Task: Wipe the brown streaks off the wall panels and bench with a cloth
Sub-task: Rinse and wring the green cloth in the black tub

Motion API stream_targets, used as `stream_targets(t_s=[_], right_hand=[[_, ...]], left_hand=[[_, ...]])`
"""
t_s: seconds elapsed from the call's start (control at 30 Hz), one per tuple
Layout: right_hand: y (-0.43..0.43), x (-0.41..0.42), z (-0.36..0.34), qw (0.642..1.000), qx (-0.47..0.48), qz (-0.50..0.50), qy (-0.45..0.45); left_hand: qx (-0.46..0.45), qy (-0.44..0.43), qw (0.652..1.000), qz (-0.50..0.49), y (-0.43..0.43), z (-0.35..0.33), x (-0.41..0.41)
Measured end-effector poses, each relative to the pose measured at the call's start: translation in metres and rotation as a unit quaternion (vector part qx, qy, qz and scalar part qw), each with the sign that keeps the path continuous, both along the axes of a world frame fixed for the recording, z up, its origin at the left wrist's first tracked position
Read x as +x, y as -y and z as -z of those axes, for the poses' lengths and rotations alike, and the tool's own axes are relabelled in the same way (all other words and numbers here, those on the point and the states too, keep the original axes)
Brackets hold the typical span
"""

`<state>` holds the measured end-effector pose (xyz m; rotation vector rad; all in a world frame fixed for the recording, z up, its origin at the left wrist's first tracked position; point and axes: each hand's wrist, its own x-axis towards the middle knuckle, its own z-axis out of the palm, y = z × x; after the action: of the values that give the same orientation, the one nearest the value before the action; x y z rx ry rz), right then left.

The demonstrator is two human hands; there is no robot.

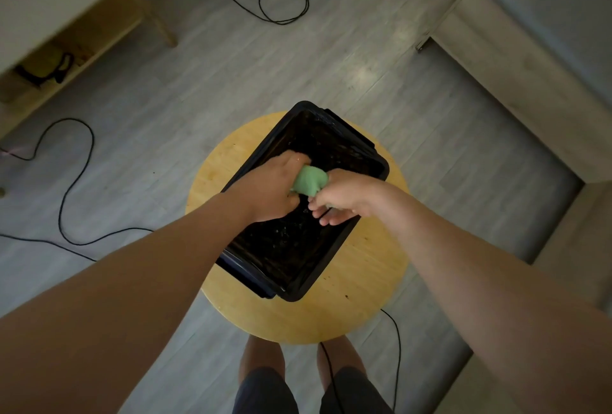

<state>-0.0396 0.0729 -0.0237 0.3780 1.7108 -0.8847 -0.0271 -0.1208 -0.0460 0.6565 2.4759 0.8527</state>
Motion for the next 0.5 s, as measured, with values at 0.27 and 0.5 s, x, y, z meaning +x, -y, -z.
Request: stream_targets(t_s=[0.27,0.5], right_hand=[[-0.01,-0.009,-0.026,0.968,-0.122,0.032,0.219],[0.019,0.011,-0.02,0.983,0.047,-0.17,-0.043]], left_hand=[[0.005,-0.183,0.979,0.093,-0.002,0.008,0.004],[-0.301,-0.136,0.929,0.165,-0.012,-0.031,-0.015]])
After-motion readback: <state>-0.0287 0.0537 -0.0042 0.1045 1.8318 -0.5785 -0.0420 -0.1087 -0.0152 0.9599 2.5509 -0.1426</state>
